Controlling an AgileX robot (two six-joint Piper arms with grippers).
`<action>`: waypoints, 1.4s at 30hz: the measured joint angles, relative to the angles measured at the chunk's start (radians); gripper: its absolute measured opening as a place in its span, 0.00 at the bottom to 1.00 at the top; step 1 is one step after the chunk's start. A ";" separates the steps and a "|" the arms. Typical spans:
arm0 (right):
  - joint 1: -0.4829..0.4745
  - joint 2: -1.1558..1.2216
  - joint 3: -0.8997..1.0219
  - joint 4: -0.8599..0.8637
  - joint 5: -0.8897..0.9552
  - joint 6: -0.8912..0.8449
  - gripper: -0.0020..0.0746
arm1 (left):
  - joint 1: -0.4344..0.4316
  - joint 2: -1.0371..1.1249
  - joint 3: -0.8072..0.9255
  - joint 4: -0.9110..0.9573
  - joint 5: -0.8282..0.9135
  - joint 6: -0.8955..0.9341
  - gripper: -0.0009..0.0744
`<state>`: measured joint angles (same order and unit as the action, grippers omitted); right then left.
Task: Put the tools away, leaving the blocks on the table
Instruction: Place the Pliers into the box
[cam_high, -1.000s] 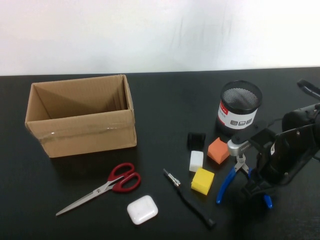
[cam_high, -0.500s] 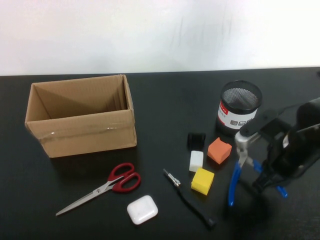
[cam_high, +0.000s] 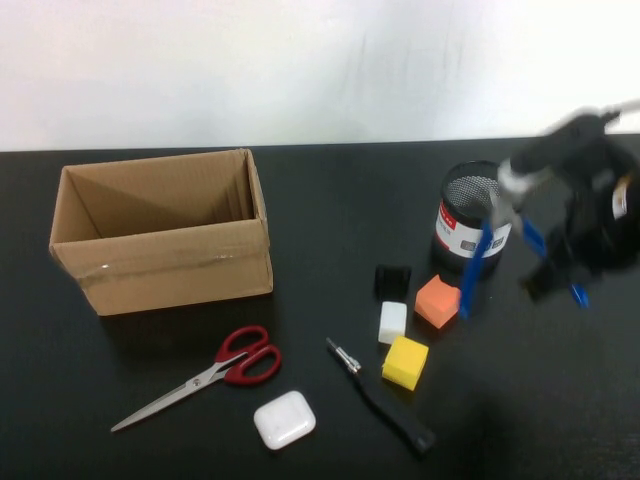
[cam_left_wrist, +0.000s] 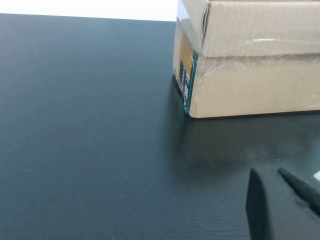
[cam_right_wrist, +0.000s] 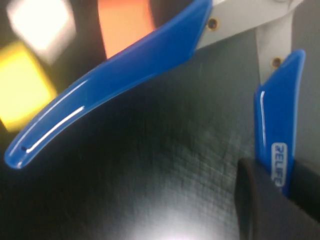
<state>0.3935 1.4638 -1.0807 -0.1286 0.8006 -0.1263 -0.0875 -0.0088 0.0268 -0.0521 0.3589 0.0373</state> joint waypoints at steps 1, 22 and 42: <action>0.000 0.000 -0.029 0.013 0.002 0.000 0.09 | 0.000 0.000 0.000 0.000 0.000 0.000 0.01; 0.389 0.334 -0.611 -0.361 -0.156 0.439 0.09 | 0.000 0.000 0.000 0.000 0.000 0.000 0.01; 0.468 0.618 -0.720 -0.411 -0.509 0.535 0.09 | 0.000 0.000 0.000 0.000 0.000 0.000 0.01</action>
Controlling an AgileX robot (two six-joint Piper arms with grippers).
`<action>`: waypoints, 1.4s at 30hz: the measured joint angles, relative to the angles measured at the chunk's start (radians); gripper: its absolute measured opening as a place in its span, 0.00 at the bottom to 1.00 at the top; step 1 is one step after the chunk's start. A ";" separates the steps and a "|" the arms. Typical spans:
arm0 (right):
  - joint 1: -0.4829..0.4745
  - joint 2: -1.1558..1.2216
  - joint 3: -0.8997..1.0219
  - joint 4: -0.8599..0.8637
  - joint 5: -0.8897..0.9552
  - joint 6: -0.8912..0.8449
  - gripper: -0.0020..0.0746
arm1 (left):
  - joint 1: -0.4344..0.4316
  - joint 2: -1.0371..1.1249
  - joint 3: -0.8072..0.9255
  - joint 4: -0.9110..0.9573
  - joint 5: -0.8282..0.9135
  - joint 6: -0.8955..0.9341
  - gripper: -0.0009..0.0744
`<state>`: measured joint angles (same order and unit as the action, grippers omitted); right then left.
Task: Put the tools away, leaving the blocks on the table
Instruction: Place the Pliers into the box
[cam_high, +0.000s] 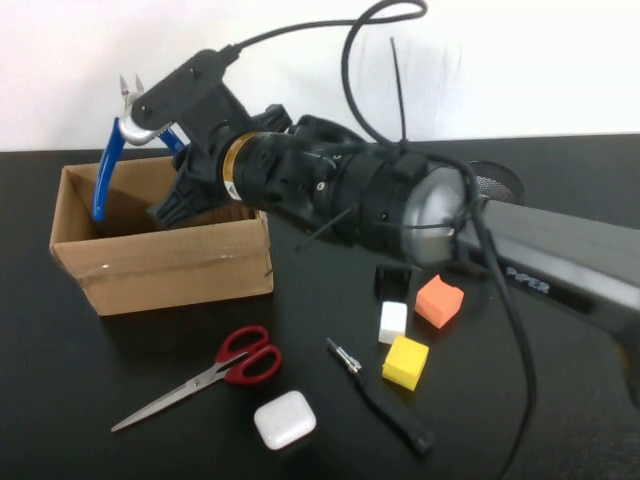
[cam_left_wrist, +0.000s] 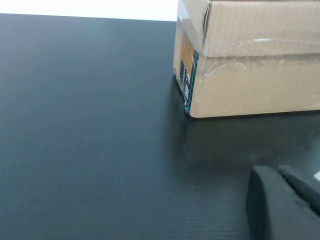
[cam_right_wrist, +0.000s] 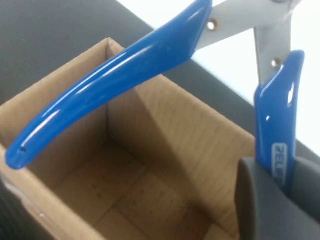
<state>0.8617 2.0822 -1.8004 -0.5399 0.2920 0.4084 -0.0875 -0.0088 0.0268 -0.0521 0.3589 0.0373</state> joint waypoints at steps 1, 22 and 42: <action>0.000 0.010 -0.008 -0.013 -0.002 0.000 0.09 | 0.000 0.000 0.000 0.000 0.000 0.000 0.01; 0.000 0.075 -0.030 -0.219 -0.015 0.102 0.11 | 0.000 0.000 0.000 0.000 0.000 0.000 0.01; 0.000 0.048 -0.031 -0.231 0.065 0.131 0.34 | 0.000 0.000 0.000 0.000 0.000 0.000 0.01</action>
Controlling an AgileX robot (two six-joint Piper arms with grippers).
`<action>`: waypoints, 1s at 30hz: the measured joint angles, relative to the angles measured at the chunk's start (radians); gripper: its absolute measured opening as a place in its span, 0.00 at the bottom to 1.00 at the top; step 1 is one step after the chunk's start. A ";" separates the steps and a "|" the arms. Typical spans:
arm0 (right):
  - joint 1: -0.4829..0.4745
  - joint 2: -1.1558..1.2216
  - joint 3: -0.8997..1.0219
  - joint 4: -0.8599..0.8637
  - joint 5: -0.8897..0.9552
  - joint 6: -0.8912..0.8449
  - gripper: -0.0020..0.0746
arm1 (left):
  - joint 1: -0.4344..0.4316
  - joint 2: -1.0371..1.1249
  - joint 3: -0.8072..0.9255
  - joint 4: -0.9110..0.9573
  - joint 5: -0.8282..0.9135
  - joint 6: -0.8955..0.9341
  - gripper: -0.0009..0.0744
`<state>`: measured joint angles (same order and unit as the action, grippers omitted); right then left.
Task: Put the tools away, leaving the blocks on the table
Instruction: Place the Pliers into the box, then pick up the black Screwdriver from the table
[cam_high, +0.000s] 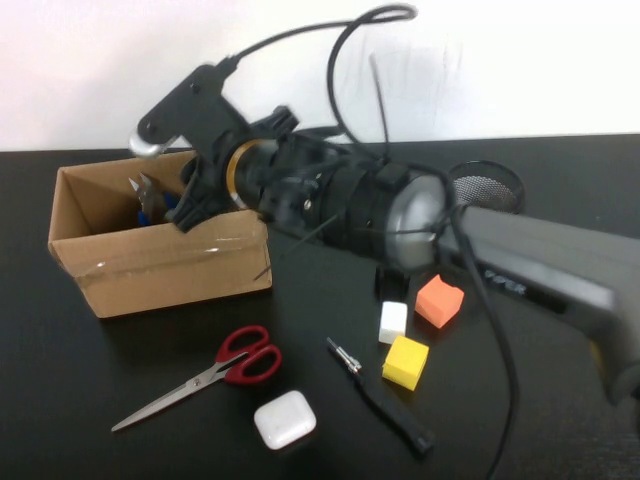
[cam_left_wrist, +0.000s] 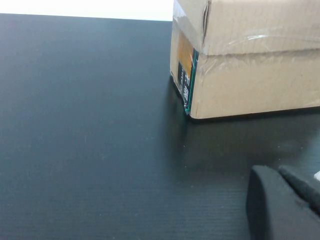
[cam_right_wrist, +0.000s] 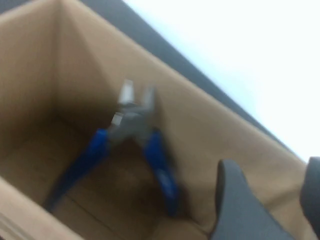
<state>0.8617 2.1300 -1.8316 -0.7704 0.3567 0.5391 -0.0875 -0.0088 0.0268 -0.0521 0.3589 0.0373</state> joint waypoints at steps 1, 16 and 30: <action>0.000 -0.012 0.000 0.000 0.024 0.000 0.33 | 0.000 0.000 0.000 0.000 0.000 0.000 0.01; 0.000 -0.311 0.000 0.126 0.475 -0.381 0.02 | 0.000 0.000 0.000 0.000 0.000 0.000 0.01; -0.175 -0.648 0.386 0.388 0.447 -0.493 0.02 | 0.000 0.000 0.000 0.000 0.000 0.000 0.01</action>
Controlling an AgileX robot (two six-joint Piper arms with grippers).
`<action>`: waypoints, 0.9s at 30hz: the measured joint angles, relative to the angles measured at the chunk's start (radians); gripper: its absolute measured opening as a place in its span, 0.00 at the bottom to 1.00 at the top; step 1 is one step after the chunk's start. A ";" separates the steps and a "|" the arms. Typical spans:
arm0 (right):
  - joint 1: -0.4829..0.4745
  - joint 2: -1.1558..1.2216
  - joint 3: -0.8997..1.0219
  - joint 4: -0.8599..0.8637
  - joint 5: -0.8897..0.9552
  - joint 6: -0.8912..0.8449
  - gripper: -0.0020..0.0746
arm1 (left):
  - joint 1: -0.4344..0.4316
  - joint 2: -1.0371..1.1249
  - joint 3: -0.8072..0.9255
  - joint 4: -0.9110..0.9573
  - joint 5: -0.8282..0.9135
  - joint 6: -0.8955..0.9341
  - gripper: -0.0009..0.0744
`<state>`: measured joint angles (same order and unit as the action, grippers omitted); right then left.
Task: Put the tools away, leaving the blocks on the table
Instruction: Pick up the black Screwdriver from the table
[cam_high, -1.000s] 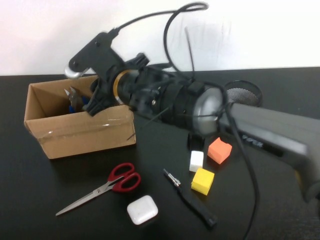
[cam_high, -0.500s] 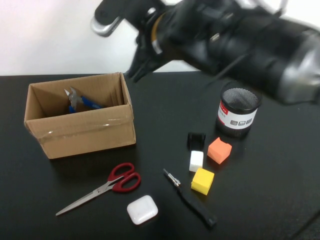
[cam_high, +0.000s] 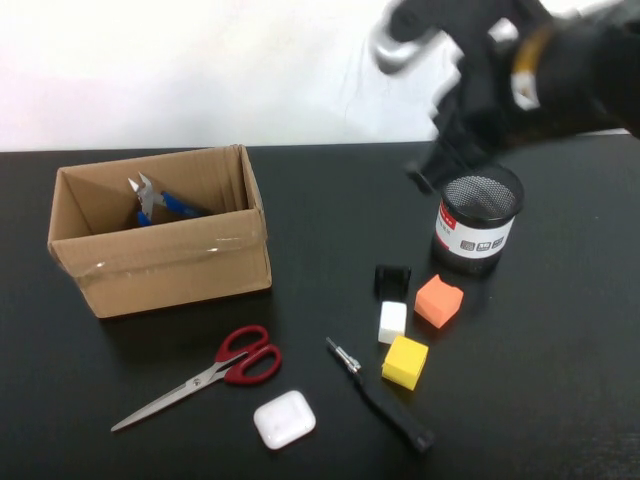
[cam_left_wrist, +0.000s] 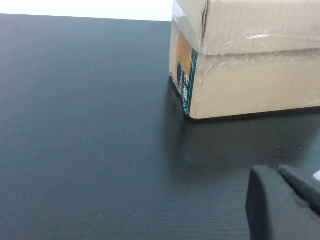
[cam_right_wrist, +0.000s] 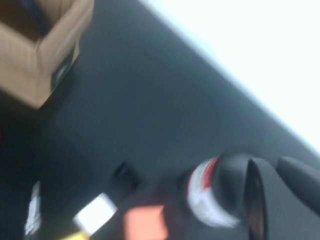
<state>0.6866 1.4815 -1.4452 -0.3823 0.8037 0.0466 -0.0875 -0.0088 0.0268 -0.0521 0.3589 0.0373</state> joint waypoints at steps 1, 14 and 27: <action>-0.015 -0.014 0.028 0.037 -0.005 -0.011 0.02 | 0.000 0.000 0.000 0.000 0.000 0.000 0.01; -0.073 0.066 0.247 0.415 0.115 -0.283 0.02 | 0.000 0.000 0.000 0.000 0.000 0.000 0.01; -0.046 0.243 0.248 0.581 0.045 -0.383 0.12 | 0.000 0.000 0.000 0.000 0.000 0.000 0.01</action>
<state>0.6406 1.7247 -1.1970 0.1988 0.8492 -0.3367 -0.0875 -0.0088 0.0268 -0.0521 0.3589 0.0373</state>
